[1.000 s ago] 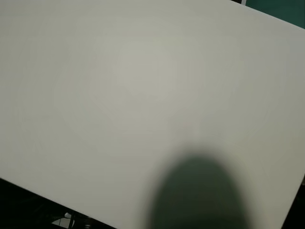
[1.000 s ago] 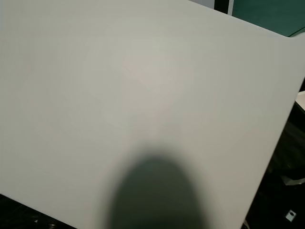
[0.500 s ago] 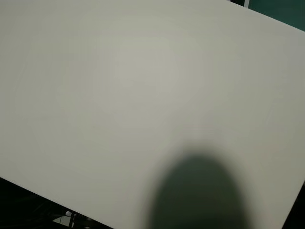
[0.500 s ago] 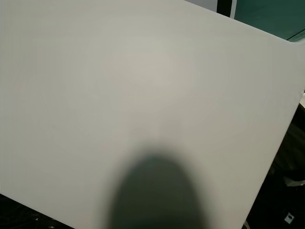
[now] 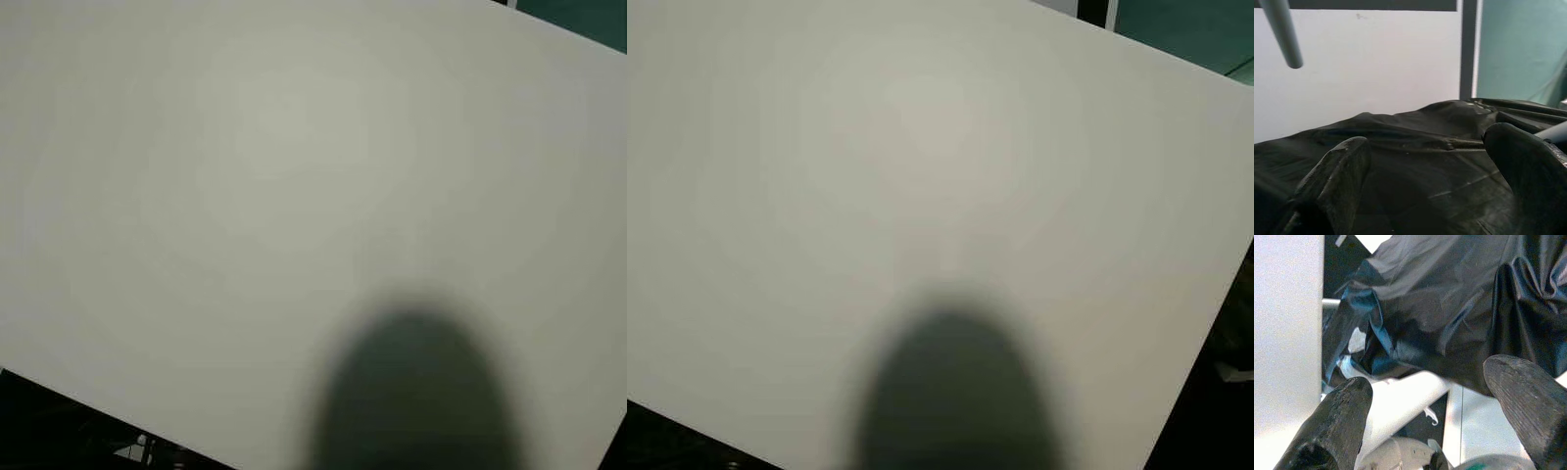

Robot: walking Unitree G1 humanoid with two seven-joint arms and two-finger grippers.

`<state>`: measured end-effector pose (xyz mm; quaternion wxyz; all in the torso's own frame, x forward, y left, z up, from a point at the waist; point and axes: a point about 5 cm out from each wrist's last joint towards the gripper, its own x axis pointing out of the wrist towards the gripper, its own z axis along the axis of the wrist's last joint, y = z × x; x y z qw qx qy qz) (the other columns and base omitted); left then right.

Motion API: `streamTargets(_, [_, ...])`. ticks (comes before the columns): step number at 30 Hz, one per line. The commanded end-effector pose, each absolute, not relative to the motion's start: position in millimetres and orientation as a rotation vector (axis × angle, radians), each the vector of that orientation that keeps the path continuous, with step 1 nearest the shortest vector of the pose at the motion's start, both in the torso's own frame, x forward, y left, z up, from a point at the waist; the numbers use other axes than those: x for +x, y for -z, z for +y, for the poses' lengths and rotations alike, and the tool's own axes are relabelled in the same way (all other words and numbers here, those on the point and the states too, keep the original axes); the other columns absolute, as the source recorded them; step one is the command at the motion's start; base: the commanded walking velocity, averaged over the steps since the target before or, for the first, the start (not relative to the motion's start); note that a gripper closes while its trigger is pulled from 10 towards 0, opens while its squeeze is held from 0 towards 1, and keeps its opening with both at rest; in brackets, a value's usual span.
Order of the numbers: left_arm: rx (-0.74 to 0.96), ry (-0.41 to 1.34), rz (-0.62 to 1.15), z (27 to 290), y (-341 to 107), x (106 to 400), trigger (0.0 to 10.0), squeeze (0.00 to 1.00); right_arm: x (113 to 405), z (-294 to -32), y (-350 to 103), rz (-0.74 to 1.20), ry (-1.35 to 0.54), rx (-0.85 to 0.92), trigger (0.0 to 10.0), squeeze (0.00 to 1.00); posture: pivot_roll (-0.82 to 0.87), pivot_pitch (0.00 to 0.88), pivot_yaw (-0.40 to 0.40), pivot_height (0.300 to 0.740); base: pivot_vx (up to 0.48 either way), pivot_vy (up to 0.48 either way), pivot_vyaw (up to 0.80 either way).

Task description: Building children table

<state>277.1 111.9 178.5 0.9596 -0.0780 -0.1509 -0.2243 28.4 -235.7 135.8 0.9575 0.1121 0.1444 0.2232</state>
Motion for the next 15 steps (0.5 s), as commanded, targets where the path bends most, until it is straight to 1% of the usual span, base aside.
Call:
streamTargets(1, [-0.132,0.511,-0.346,111.3,-187.0,278.7,10.0,0.0,23.9,-236.4,-134.6,0.304,-0.447,0.218,10.0,0.0,-0.15,0.0,0.179,0.74,0.0,0.0,0.0])
streamTargets(6, [-0.134,0.539,-0.341,108.2,-186.7,281.5,10.0,0.0,9.2,-242.1,-136.2,0.315,-0.398,0.203,10.0,0.0,-0.18,0.0,0.193,0.74,0.0,0.0,0.0])
streamTargets(10, [-0.133,0.549,-0.338,107.1,-186.0,282.6,10.0,0.0,5.0,-242.4,-139.6,0.297,-0.386,0.204,10.0,0.0,-0.19,0.0,0.201,0.74,0.0,0.0,0.0])
streamTargets(13, [-0.13,0.566,-0.334,106.0,-185.3,284.1,10.0,0.0,-3.1,-242.5,-149.0,0.258,-0.375,0.199,10.0,0.0,-0.21,0.0,0.217,0.74,0.0,0.0,0.0])
streamTargets(15, [-0.128,0.579,-0.331,105.3,-185.2,286.0,10.0,0.0,-7.3,-241.3,-160.7,0.191,-0.369,0.202,10.0,0.0,-0.22,0.0,0.227,0.74,0.0,0.0,0.0])
